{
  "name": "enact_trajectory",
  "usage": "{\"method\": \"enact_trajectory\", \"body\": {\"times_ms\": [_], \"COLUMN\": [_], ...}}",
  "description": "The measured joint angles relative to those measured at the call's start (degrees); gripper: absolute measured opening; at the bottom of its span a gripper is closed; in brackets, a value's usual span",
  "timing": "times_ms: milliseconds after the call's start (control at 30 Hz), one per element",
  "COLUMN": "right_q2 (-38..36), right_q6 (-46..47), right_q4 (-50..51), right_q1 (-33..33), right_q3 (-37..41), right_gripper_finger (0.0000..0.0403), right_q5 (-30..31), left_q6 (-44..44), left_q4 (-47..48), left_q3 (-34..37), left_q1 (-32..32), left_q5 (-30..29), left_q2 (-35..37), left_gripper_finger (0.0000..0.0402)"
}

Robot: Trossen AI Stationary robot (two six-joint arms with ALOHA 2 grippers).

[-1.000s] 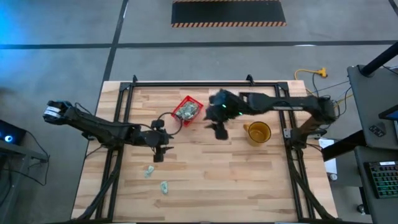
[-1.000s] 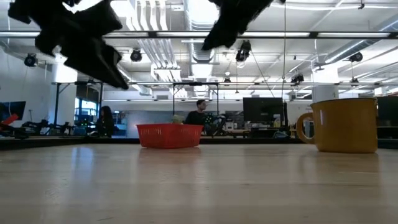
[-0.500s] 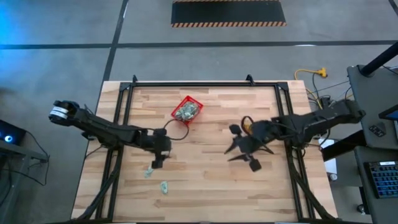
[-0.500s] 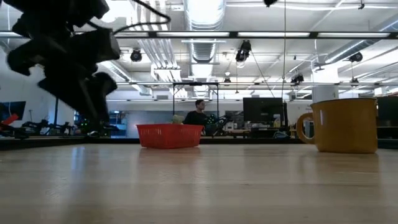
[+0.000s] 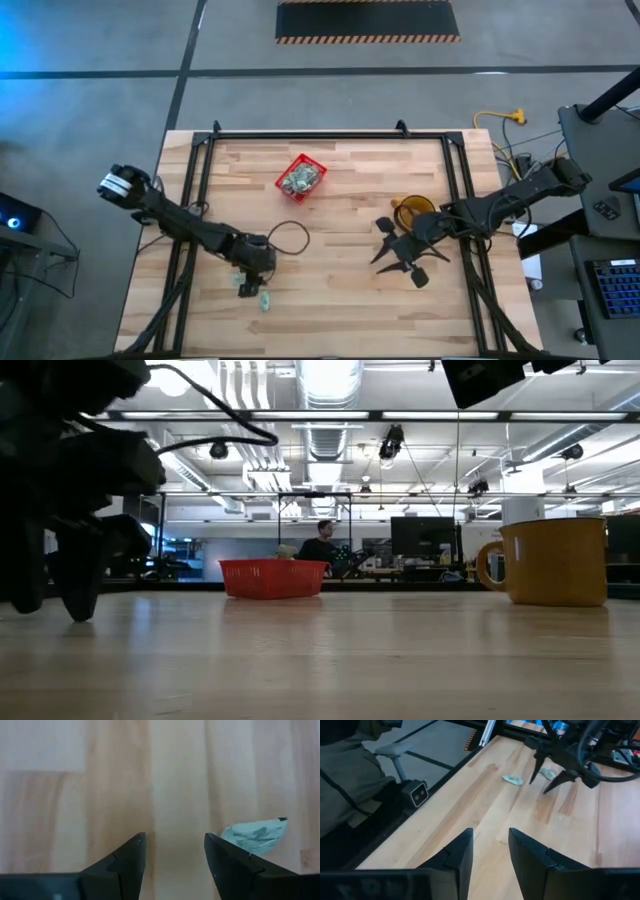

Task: Pick and place Stevia / Truvia into bins
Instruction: Put the white stevia packet into the red bin

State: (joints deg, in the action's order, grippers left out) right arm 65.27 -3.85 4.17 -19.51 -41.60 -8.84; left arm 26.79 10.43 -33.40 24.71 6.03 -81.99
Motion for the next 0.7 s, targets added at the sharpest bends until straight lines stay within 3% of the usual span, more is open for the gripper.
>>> {"method": "enact_trajectory", "body": {"times_ms": [400, 700], "right_q2": [0.05, 0.05], "right_q6": [-1.04, -0.8], "right_q4": [-0.23, -0.13], "right_q1": [0.01, 0.0], "right_q3": [-0.15, 0.15], "right_gripper_finger": [0.0104, 0.0096], "right_q5": [-0.07, -0.17], "left_q6": [4.36, 7.45], "left_q4": [-3.21, -4.21], "left_q3": [-1.51, -1.5], "left_q1": [5.1, 8.82], "left_q5": [0.39, -4.26], "left_q2": [-1.19, -2.51], "left_gripper_finger": [0.0185, 0.0185]}}
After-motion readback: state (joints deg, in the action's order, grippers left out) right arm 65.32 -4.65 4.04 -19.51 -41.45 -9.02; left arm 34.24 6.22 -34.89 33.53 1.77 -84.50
